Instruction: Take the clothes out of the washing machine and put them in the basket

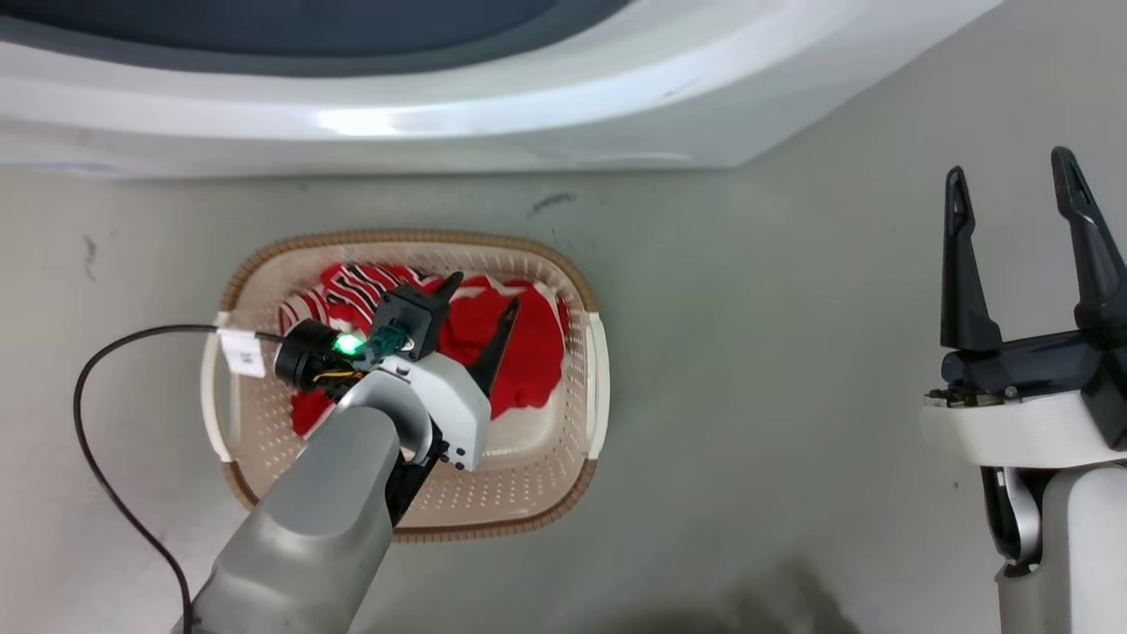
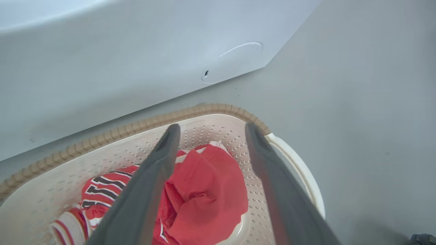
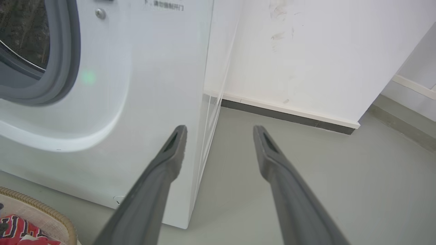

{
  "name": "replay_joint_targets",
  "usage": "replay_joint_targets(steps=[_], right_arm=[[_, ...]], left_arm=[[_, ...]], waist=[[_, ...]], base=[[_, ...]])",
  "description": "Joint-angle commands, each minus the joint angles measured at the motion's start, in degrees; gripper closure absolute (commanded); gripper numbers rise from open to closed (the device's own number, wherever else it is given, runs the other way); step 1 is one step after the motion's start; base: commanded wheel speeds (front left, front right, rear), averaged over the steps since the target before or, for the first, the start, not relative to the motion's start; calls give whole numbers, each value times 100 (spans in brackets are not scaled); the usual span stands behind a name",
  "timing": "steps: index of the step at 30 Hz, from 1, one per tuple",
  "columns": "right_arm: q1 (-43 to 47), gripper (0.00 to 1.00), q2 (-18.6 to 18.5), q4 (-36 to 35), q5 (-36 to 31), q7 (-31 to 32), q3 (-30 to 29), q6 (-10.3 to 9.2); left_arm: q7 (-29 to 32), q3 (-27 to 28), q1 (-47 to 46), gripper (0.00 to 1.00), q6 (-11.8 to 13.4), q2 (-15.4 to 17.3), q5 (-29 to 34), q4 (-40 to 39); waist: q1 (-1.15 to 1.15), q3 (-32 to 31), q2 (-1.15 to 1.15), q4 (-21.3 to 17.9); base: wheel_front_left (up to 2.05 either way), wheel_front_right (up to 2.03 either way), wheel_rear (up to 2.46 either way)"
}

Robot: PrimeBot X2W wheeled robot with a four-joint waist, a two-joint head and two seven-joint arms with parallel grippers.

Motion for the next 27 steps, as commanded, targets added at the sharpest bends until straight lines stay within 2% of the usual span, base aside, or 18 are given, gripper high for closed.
replay_joint_targets(steps=[1, 11, 20, 27], right_arm=[[-6, 0, 0, 66, -26, -11, -11, -7], [302, 0, -1, 450, 30, -11, -187, -6], [732, 0, -2, 656, 127, -10, -279, -6], [1206, 0, 0, 718, 263, -11, -374, -6]], left_arm=[[-14, 120, 163, 0, -3, 51, 78, -185], [-15, 1133, 997, 0, 1, 192, 543, -1764], [-14, 2161, 1941, 0, 8, 126, 784, -3062], [-14, 2890, 2975, 0, 189, -105, 1184, -4155]], waist=[[0, -453, 0, 119], [0, -1785, 0, 465], [0, -2725, 0, 719], [0, -3248, 0, 814]], base=[[0, 0, 0], [0, 0, 0], [0, 0, 0], [0, 0, 0]])
